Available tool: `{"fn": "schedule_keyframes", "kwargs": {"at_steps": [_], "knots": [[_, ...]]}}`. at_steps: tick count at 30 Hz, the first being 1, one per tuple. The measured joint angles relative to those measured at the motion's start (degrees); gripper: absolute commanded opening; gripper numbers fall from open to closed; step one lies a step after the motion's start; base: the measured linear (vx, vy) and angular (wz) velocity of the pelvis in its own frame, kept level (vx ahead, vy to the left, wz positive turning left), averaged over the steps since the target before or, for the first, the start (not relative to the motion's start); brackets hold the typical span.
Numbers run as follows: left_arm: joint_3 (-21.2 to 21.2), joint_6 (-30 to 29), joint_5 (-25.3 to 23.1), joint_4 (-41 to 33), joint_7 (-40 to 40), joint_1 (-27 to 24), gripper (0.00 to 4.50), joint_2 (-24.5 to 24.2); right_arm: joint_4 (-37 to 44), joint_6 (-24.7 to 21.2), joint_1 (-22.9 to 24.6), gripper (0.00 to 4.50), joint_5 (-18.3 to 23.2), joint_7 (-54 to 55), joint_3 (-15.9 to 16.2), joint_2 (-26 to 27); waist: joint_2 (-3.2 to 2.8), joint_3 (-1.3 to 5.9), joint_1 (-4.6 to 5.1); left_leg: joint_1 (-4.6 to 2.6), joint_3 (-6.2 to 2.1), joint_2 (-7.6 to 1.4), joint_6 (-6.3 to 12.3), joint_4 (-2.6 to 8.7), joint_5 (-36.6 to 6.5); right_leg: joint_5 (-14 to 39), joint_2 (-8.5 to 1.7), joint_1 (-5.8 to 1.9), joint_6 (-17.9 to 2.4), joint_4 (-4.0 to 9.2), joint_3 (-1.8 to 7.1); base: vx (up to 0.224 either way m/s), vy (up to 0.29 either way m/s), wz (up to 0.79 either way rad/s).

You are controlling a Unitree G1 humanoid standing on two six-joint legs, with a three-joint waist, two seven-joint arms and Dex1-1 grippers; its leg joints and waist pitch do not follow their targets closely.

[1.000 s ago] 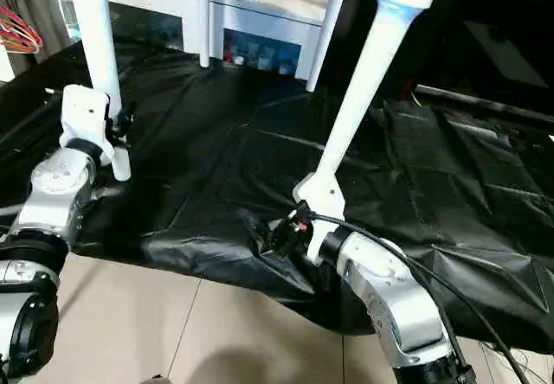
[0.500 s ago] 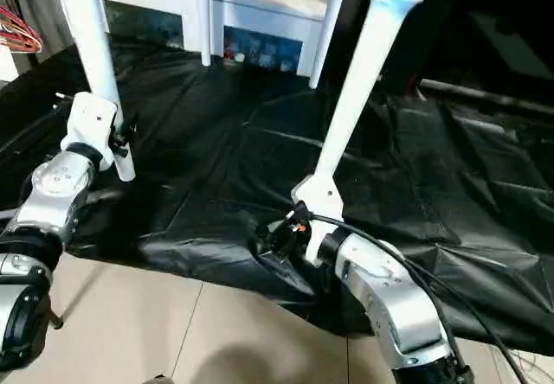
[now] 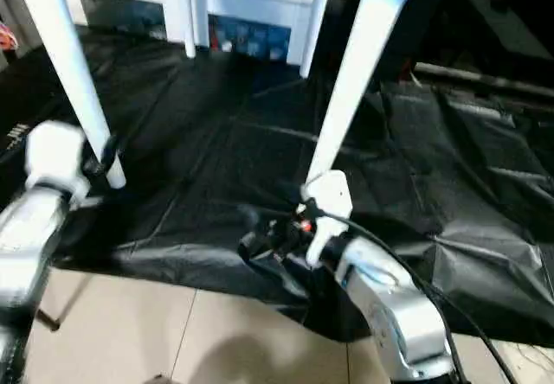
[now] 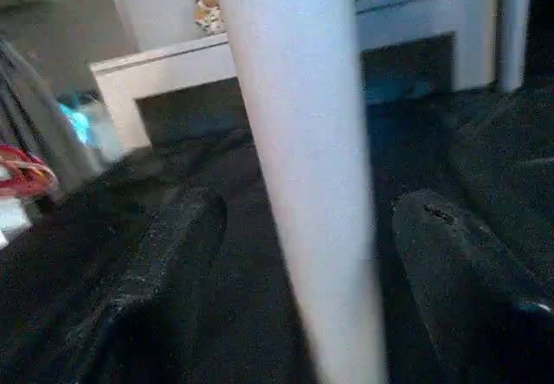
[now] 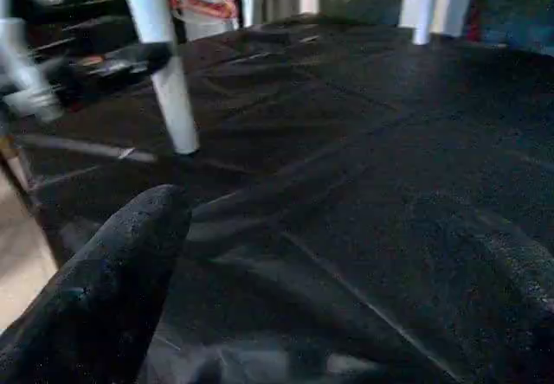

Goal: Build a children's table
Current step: Flip table

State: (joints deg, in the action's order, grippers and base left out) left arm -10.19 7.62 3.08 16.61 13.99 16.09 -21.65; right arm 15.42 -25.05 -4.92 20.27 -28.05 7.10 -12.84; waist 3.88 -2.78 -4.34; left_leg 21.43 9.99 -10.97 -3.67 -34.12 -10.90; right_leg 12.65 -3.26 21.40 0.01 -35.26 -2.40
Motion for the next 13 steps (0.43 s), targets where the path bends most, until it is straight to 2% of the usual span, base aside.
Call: {"fn": "schedule_keyframes", "kwargs": {"at_steps": [3, 5, 8, 13], "knots": [[-0.1, -3.2, 3.6, -6.7, 1.5, -4.5, 3.56, 0.7, -0.7, 1.5, 0.7, 4.50, -1.0, 1.6, 0.1, 0.9, -0.35, -0.22, -0.30, -0.02, 0.00, 0.01, -0.01, 0.05, 0.0, 0.0, 0.00, 0.01, 0.0, -0.03, 0.00, 0.000, 0.000, 0.00], [-0.1, -7.5, 6.0, -16.1, -0.6, -10.7, 3.56, 4.1, -2.4, 3.5, 1.0, 4.50, -3.9, 5.2, -0.2, 2.1, -0.87, -0.21, -0.23, -0.15, 0.06, 0.05, -0.01, 0.05, 0.0, -0.1, -0.04, -0.07, 0.1, 0.02, 0.09, 0.000, 0.000, 0.00], [1.5, -12.0, 4.7, -22.3, -5.7, -15.8, 3.56, 9.1, -3.2, 3.2, 1.8, 4.50, -4.6, 8.0, -1.7, 3.0, -1.15, -0.36, -0.53, -0.16, 0.06, 0.03, -0.01, 0.13, 0.0, -0.1, -0.02, -0.09, 0.1, -0.01, 0.09, 0.000, 0.000, 0.00], [2.2, -16.1, 0.8, -28.9, -9.0, -18.3, 3.56, 9.6, -2.6, 3.1, 3.7, 4.50, -4.7, 9.4, -3.5, 2.7, -1.20, -0.36, -0.44, -0.22, 0.02, -0.02, -0.14, 0.39, 0.1, 0.0, 0.07, 0.00, 0.5, -0.02, 0.06, 0.000, 0.000, 0.00]]}}
